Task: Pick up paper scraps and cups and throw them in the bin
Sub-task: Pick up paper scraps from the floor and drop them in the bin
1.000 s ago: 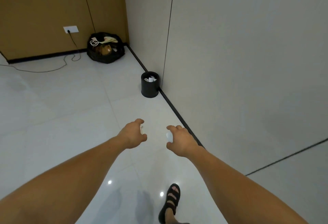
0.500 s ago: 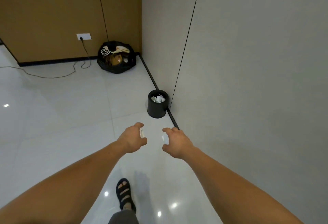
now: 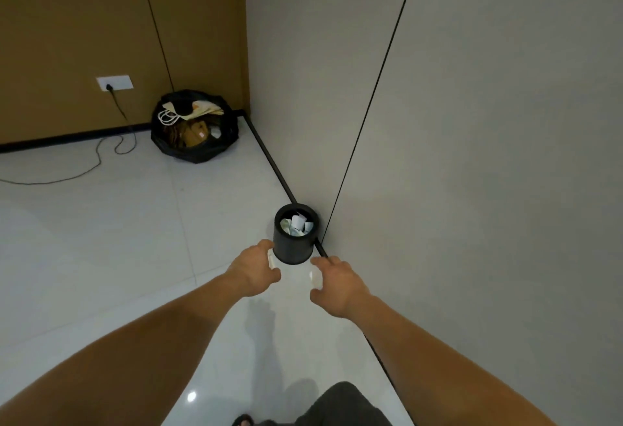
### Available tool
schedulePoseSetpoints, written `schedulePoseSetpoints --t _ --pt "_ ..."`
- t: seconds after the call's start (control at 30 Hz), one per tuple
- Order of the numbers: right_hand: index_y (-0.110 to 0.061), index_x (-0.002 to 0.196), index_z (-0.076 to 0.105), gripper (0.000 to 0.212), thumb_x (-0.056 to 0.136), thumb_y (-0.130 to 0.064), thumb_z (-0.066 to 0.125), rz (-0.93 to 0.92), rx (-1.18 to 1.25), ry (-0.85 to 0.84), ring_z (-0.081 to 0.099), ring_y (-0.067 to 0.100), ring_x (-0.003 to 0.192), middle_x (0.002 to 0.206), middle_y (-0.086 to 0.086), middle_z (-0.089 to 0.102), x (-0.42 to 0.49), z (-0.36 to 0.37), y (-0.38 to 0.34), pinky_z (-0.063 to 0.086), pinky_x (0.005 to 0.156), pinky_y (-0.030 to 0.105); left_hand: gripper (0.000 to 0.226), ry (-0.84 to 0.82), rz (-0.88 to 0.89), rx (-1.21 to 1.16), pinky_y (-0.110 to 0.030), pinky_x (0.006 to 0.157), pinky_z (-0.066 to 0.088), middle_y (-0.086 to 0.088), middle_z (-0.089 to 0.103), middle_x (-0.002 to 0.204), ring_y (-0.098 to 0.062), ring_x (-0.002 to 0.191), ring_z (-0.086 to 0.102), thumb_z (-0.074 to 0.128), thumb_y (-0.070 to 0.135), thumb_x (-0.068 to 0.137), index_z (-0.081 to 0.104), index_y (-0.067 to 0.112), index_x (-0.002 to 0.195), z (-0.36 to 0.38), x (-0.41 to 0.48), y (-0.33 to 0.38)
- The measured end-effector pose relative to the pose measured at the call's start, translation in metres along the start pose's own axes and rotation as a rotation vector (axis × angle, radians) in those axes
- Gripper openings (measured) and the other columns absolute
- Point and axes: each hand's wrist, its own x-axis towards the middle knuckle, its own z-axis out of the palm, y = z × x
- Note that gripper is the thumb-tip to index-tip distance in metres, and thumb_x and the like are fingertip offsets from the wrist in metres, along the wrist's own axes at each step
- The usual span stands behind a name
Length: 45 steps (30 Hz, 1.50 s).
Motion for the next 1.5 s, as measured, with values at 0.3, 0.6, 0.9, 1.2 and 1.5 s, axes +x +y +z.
schedulePoseSetpoints --t 0.3,0.6,0.9,1.2,1.5 --pt "-0.025 0.151 0.027 0.070 0.088 -0.032 0.059 -0.001 0.024 -0.046 0.037 0.028 0.130 0.145 0.006 0.038 0.167 -0.048 0.039 0.039 0.104 0.037 0.065 -0.054 -0.040 -0.016 -0.026 0.086 0.044 -0.009 0.053 0.132 -0.025 0.114 0.053 0.066 0.028 0.086 0.034 0.016 0.142 -0.025 0.154 0.024" --pt "-0.022 0.151 0.028 0.069 0.090 -0.036 0.059 -0.079 0.038 -0.096 0.038 0.032 0.129 0.145 0.011 0.039 0.314 -0.112 0.056 0.038 0.104 0.035 0.072 -0.019 -0.166 -0.046 -0.033 0.096 0.046 -0.011 0.051 0.134 -0.028 0.120 0.051 0.067 0.033 0.085 0.031 0.016 0.145 -0.072 0.289 0.059" --pt "-0.025 0.152 0.025 0.071 0.090 -0.030 0.060 0.014 0.082 -0.153 0.035 0.030 0.133 0.149 0.008 0.035 0.440 -0.087 0.071 0.038 0.105 0.038 0.065 -0.122 -0.205 -0.211 -0.025 0.085 0.043 -0.007 0.058 0.125 -0.023 0.109 0.056 0.071 0.027 0.081 0.040 0.017 0.137 -0.044 0.437 0.033" --pt "-0.024 0.147 0.029 0.068 0.089 -0.032 0.064 0.097 0.102 -0.147 0.040 0.026 0.129 0.139 0.006 0.043 0.633 0.077 0.144 0.041 0.100 0.033 0.055 -0.134 -0.274 -0.272 -0.025 0.078 0.045 -0.004 0.058 0.116 -0.013 0.092 0.052 0.068 0.027 0.084 0.042 0.019 0.132 0.109 0.632 -0.070" --pt "-0.022 0.151 0.022 0.077 0.089 -0.032 0.065 0.016 0.014 -0.144 0.025 0.032 0.138 0.151 0.010 0.027 0.754 0.223 0.202 0.038 0.107 0.045 0.095 -0.146 0.040 0.271 -0.054 0.114 0.024 -0.001 0.005 0.157 -0.027 0.145 -0.008 0.065 0.055 0.077 0.013 0.024 0.150 0.252 0.702 -0.176"
